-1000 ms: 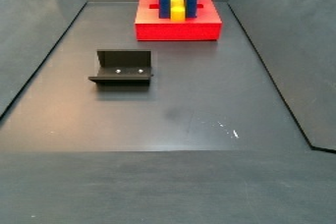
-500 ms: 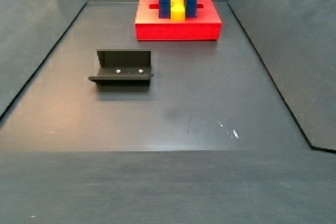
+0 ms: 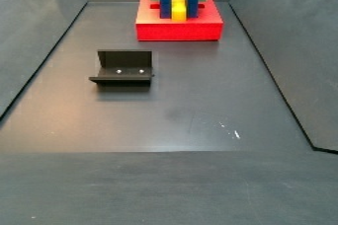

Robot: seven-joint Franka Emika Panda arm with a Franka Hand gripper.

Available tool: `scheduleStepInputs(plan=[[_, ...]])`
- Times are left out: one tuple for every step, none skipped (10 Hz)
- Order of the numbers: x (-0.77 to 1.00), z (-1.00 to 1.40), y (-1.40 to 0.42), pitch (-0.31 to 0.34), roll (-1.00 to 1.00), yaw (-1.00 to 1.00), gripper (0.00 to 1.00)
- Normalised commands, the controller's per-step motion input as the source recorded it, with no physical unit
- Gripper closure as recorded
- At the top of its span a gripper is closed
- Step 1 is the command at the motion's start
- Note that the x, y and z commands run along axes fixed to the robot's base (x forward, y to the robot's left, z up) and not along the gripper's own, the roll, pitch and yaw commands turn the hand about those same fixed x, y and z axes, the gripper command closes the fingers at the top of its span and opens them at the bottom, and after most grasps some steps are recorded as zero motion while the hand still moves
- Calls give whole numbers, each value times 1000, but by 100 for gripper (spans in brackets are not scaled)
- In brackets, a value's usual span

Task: Pick up the green object. Move up. Place the green object on the fixture. Regrasp the green object. Move to above the board. Insert the green object.
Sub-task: Insert the green object.

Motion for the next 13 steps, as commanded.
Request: scheduleStepInputs(plan=[[109,-206,-211,-54,0,80,100],[49,-263,-169,-33,9,97,100],[31,-266,-40,-10,0,120,100],[17,-274,0,0,0,191,100],[0,-251,0,0,60,220,100],[-17,-217,0,11,243,86,100],[0,-186,0,26,217,37,100],[0,-137,0,0,133,31,100],[9,-91,-103,0,94,0,100],[109,-131,-143,0,111,-103,100],[223,-194,-151,0,87,-177,100],[260,-151,-134,0,57,-180,100],[214,-91,-94,0,40,-149,100]])
